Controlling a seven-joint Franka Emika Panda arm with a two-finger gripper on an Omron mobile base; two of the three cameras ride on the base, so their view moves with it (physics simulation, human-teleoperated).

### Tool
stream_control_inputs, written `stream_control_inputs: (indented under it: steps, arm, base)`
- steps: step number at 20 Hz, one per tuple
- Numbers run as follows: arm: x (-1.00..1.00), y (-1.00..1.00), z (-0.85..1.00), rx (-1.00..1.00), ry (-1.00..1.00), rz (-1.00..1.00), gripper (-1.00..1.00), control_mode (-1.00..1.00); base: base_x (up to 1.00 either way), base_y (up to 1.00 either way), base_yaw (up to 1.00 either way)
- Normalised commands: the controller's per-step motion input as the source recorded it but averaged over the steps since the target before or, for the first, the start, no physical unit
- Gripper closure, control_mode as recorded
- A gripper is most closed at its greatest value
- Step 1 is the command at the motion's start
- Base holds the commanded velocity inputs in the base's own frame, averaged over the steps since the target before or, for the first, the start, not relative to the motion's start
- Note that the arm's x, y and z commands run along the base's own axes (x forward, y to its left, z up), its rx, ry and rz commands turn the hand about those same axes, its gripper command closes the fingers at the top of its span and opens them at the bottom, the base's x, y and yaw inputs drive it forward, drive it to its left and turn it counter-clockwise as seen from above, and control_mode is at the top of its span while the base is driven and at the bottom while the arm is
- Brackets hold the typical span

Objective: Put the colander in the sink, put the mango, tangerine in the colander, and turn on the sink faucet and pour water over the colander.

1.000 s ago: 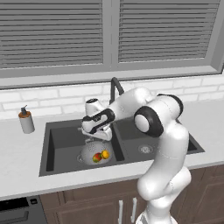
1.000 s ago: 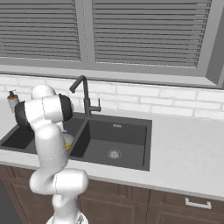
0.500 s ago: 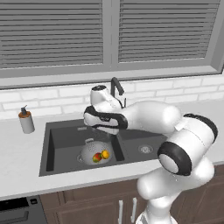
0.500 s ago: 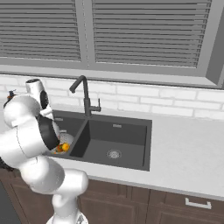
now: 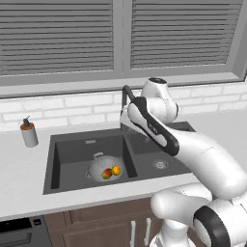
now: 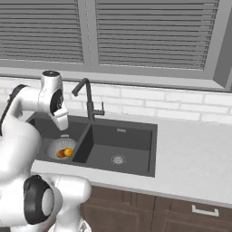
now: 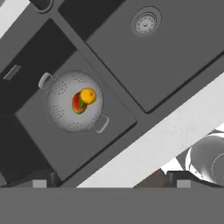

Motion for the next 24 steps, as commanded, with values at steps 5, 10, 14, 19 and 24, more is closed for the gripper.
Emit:
stream_control_inputs:
  steps: [5,10,14,19,24]
  arm:
    - [-0.34,-0.81,0.87,0.19,0.0,0.0,-1.0,-1.0]
    - [-0.1,-0.71,0.6,0.16,-0.03,0.04,-1.0,-1.0]
    - [0.27,-0.26,0.25,0.22,-0.1,0.07,-1.0,-1.0]
    - [0.6,0.0,0.03,0.23,-0.12,0.09,-1.0,-1.0]
    - [0.59,0.0,0.01,0.2,-0.13,0.1,-1.0,-1.0]
  base:
    - [0.0,0.0,0.0]
    - [0.0,0.0,0.0]
    - [0.0,0.0,0.0]
    - [0.0,0.0,0.0]
    - [0.0,0.0,0.0]
